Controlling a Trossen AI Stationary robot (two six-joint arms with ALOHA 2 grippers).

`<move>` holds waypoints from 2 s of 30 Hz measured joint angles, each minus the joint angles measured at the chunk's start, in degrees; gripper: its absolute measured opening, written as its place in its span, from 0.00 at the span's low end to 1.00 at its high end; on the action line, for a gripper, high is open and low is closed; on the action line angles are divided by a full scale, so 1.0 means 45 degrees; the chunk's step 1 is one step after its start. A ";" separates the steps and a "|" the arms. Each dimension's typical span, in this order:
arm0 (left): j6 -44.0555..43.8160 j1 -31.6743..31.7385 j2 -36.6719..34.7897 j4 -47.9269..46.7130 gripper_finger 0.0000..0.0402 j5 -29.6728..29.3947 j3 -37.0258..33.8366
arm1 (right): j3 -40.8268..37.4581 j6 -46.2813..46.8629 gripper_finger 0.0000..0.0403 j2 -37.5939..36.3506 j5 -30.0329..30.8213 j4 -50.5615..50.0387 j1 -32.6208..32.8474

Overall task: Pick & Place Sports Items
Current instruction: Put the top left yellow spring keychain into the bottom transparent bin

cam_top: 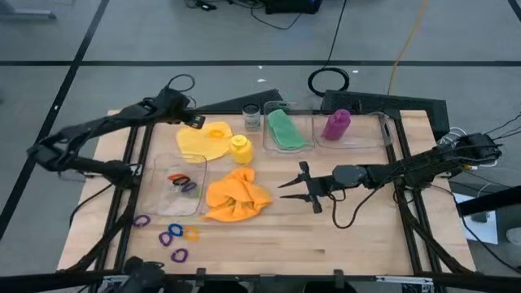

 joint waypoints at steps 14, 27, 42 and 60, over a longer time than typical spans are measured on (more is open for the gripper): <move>-0.0052 0.0657 0.2298 0.0685 0.37 0.0486 0.0000 | 0.0000 -0.0010 0.33 0.0000 0.0000 -0.0005 0.0000; -0.0438 0.0782 0.3718 0.0974 0.37 0.1045 0.0000 | 0.0000 -0.0008 0.33 0.0000 0.0000 -0.0005 0.0000; -0.0650 0.1097 0.4270 0.1302 0.37 0.0756 0.0000 | 0.0000 -0.0010 0.33 0.0000 0.0000 -0.0005 0.0000; -0.1304 0.1070 0.4300 0.1238 0.37 0.0746 0.0000 | 0.0000 -0.0009 0.33 0.0000 0.0000 0.0000 0.0000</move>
